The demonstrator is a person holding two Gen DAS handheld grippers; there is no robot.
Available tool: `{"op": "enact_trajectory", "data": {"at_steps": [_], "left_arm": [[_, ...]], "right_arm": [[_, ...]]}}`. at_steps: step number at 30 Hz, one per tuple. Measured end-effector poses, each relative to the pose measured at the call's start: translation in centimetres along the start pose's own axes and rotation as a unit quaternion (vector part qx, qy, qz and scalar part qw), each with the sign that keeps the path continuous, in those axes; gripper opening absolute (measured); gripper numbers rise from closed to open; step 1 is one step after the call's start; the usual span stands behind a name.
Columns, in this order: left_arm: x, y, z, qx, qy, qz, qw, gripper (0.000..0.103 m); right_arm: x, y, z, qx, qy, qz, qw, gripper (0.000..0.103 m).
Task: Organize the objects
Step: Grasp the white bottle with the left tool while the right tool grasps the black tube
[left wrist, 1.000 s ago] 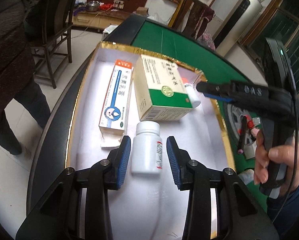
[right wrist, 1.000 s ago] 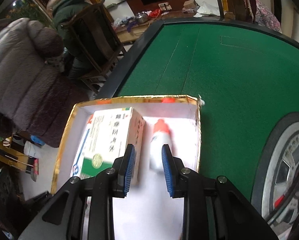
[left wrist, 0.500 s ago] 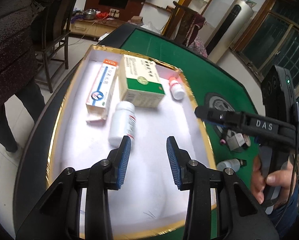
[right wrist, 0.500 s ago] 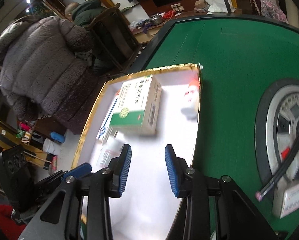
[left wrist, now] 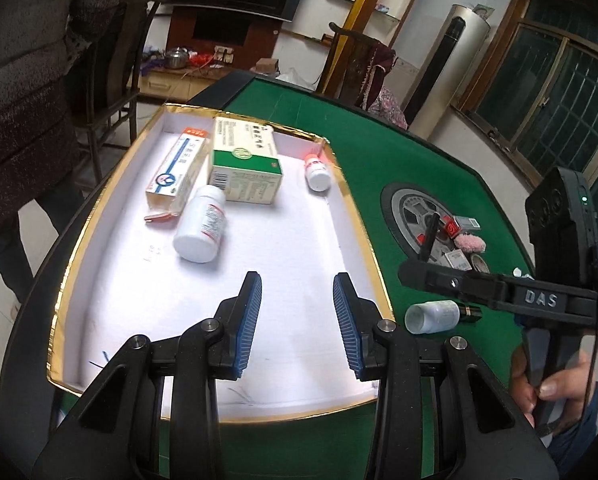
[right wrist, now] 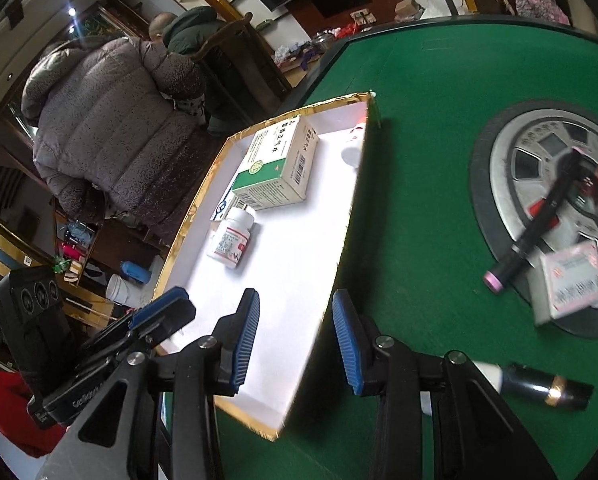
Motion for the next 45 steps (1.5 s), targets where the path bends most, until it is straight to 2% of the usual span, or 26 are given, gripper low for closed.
{"op": "enact_trajectory", "data": {"at_steps": [8,15,20,25,29,33,35,38,42,45], "left_arm": [[-3.5,-1.6,-0.9,0.008,-0.034,-0.001,0.9994,0.037],[-8.4,-3.2,-2.2,0.022,-0.100,-0.026,0.9944,0.037],[-12.0,-5.4,-3.4,0.062,-0.154,-0.070,0.9837,0.037],[-14.7,-7.9,-3.7,0.099,-0.227,-0.067,0.9666,0.037],[-15.7,-9.9,-4.1,0.129,-0.255,-0.070,0.9558,0.037],[-15.8,-11.5,-4.1,0.146,-0.259,-0.080,0.9516,0.038],[-15.6,-12.2,-4.1,0.145,-0.261,-0.078,0.9512,0.043],[-15.2,-12.4,-4.9,0.156,-0.251,-0.083,0.9518,0.044],[-16.0,-12.2,-7.1,0.172,-0.270,-0.096,0.9425,0.044],[-16.7,-12.9,-7.9,0.175,-0.284,-0.065,0.9404,0.044]], "right_arm": [[-2.0,3.4,-2.8,-0.015,-0.001,0.017,1.000,0.039],[-7.1,7.4,-5.1,-0.042,-0.011,-0.007,0.999,0.040],[-10.6,9.9,-6.1,-0.057,-0.041,-0.001,0.998,0.040],[-12.4,11.8,-5.8,-0.075,-0.071,0.009,0.995,0.045],[-12.5,12.2,-5.6,-0.077,-0.084,0.031,0.993,0.047],[-12.4,11.9,-5.7,-0.073,-0.079,0.034,0.994,0.049],[-12.6,11.4,-5.8,-0.066,-0.082,0.033,0.994,0.049],[-12.9,10.9,-6.0,-0.060,-0.085,0.028,0.994,0.049],[-13.3,10.5,-5.9,-0.065,-0.082,0.013,0.994,0.049],[-13.3,9.9,-5.8,-0.067,-0.054,-0.016,0.996,0.049]]}}
Point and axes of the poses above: each gripper's, at about its wrist camera, not at the fingertips, and y roughly against the way its jaws point, x to its left, z to its top, the point moved 6 cm from there along -y, roughly the way its jaws point, and after that the axes turned 7 degrees about -z, right-handed, at the moved point
